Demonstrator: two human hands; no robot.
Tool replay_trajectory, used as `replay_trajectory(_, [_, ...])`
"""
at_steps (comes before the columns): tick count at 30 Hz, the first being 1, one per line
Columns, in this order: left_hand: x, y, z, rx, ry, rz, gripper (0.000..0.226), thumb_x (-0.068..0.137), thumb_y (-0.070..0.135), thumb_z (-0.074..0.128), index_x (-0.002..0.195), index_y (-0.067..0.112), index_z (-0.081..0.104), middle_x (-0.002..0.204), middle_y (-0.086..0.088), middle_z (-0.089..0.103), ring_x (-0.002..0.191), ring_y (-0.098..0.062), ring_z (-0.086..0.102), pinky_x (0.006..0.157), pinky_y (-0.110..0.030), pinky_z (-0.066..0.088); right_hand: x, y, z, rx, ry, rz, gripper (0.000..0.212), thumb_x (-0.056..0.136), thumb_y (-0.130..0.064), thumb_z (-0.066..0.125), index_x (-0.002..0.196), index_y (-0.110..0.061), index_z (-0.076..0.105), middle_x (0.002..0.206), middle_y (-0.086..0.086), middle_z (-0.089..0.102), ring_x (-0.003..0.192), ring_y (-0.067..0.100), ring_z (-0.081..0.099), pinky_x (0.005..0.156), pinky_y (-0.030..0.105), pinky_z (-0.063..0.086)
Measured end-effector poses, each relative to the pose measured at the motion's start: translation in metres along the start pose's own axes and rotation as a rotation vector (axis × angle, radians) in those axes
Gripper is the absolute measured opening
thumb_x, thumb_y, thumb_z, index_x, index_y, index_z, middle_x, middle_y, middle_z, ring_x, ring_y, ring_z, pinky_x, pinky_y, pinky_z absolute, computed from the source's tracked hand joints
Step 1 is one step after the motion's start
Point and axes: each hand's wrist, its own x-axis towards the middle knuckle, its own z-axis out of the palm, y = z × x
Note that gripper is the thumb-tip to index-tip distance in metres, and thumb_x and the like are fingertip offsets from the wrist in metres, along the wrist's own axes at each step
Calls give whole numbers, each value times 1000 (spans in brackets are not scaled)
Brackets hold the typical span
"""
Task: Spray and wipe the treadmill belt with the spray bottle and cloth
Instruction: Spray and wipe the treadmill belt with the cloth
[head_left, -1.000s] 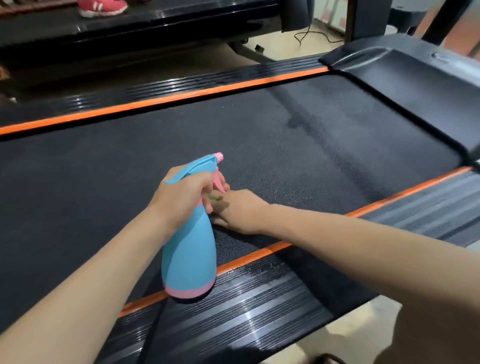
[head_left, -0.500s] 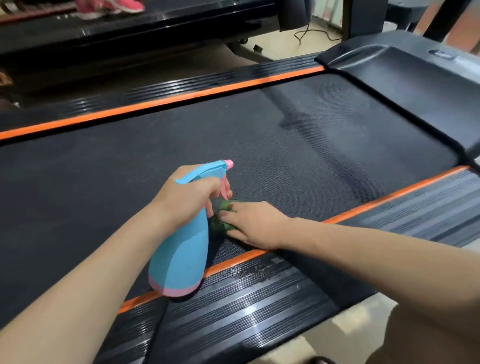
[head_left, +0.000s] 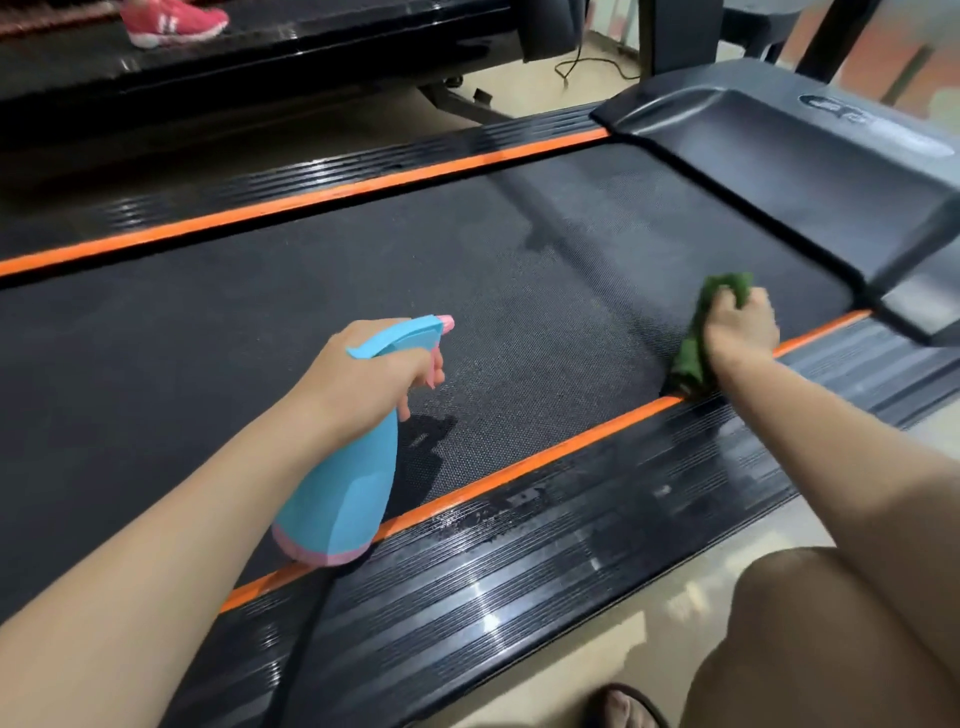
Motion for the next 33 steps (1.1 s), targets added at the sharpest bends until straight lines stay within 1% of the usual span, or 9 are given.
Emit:
replay_trajectory(5, [1, 1, 4, 89, -35, 3, 17, 66, 31, 54, 63, 26, 70, 100, 1, 80, 57, -21, 65, 72, -31, 55, 15, 5, -26, 397, 257, 201, 48, 98, -41, 38, 135, -12, 49, 136, 12, 58, 125, 29, 54, 100, 29, 39])
replay_trajectory(9, [2, -2, 6, 142, -93, -5, 20, 66, 32, 55, 64, 38, 74, 80, -2, 75, 69, -29, 70, 74, -38, 57, 52, 36, -23, 547, 365, 242, 71, 78, -52, 33, 136, -17, 51, 133, 6, 62, 123, 27, 58, 105, 33, 45])
replay_trajectory(12, [1, 0, 5, 138, -97, -29, 22, 65, 30, 55, 61, 42, 73, 80, -3, 74, 73, -34, 70, 75, -39, 58, 43, 27, -24, 551, 369, 292, 64, 80, -52, 35, 134, -20, 51, 132, 6, 62, 121, 26, 59, 105, 34, 46])
replay_trajectory(16, [-2, 2, 1, 136, -87, -30, 17, 64, 32, 55, 61, 25, 71, 100, 15, 80, 57, -24, 65, 79, -37, 57, 12, 4, -29, 504, 371, 290, 51, 96, -44, 39, 138, -16, 49, 137, 6, 59, 125, 24, 56, 104, 27, 41])
replay_trajectory(20, [-1, -3, -2, 177, -68, -52, 17, 64, 32, 55, 60, 28, 71, 85, 3, 78, 63, -28, 68, 83, -45, 60, 11, -2, -33, 508, 417, 260, 45, 100, -41, 36, 135, -15, 49, 132, 4, 61, 119, 23, 58, 95, 24, 42])
replay_trajectory(22, [-1, -5, -3, 183, -84, -93, 22, 63, 32, 55, 65, 41, 75, 82, -2, 78, 56, -21, 64, 79, -38, 57, 11, -5, -35, 540, 463, 218, 46, 97, -42, 36, 130, -14, 50, 125, 3, 64, 114, 24, 61, 94, 26, 46])
replay_trajectory(24, [-1, -5, -3, 168, -134, -147, 37, 64, 30, 55, 83, 54, 77, 79, -2, 77, 53, -16, 61, 74, -31, 53, 16, -2, -35, 550, 498, 189, 48, 93, -45, 36, 126, -14, 51, 118, 4, 66, 108, 25, 63, 94, 29, 48])
replay_trajectory(28, [-4, -7, -4, 199, -179, -176, 30, 65, 34, 58, 79, 53, 77, 93, -2, 80, 52, -16, 63, 77, -34, 54, 14, -7, -34, 502, 422, 172, 41, 100, -39, 39, 129, -12, 51, 107, -5, 55, 96, 17, 55, 80, 17, 37])
replay_trajectory(33, [-8, -11, -10, 191, -200, -273, 47, 60, 27, 54, 95, 43, 81, 73, -6, 72, 54, -19, 57, 63, -25, 49, 9, -14, -26, 462, 379, 122, 35, 99, -39, 41, 121, -14, 54, 104, -5, 55, 101, 20, 57, 84, 21, 39])
